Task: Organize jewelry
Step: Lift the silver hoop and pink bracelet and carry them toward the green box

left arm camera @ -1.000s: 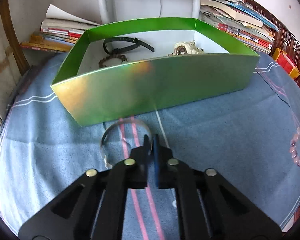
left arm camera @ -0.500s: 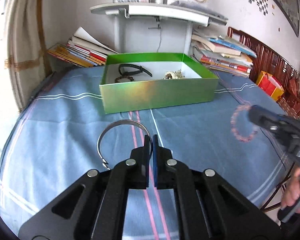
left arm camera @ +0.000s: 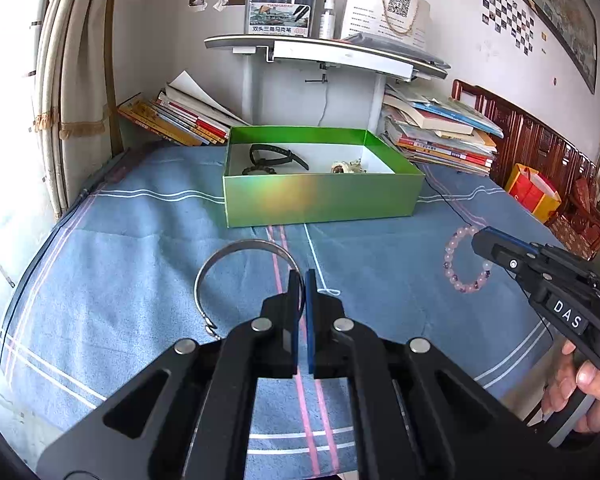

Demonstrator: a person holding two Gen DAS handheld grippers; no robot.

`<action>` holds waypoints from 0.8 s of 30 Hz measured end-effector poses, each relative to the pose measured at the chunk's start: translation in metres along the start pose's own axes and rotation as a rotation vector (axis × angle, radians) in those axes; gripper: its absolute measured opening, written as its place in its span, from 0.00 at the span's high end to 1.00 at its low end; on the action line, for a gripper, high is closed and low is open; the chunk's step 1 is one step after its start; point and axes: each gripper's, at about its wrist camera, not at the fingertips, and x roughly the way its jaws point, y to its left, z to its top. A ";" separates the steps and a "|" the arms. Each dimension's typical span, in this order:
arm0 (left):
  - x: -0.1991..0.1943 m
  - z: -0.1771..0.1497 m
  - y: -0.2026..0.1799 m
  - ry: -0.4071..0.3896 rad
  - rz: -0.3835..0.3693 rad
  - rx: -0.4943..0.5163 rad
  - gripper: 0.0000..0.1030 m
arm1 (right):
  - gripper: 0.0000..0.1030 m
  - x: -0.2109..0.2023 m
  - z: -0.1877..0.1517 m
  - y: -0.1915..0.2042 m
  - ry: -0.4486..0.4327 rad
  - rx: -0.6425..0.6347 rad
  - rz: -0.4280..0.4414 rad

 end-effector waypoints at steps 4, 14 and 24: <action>0.000 0.000 0.000 -0.002 -0.004 -0.001 0.97 | 0.92 -0.002 0.000 0.001 -0.005 0.000 -0.004; 0.006 0.000 -0.001 0.017 -0.007 0.000 0.97 | 0.92 0.000 -0.002 -0.003 0.001 0.008 -0.002; 0.022 0.044 0.001 -0.007 -0.031 0.013 0.97 | 0.92 0.012 0.037 -0.015 -0.032 0.005 0.028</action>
